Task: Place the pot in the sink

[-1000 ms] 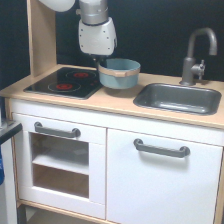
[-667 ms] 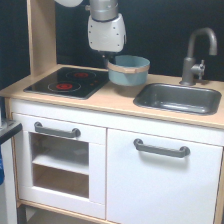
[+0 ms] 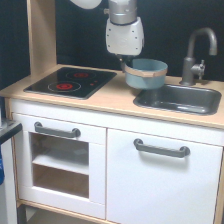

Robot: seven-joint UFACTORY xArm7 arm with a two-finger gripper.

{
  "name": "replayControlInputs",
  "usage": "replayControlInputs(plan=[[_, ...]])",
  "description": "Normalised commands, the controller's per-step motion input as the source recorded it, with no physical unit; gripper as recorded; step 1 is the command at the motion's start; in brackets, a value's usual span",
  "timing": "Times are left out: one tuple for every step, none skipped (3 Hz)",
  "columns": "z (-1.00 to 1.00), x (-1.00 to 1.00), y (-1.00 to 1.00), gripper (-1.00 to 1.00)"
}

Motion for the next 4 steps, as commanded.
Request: replayControlInputs(plan=[[-0.88, 0.99, 0.41, -1.0], [-0.87, 0.95, 0.39, -1.0], [-0.67, 0.19, 0.22, -0.82], [-0.49, 0.1, 0.17, -0.56]])
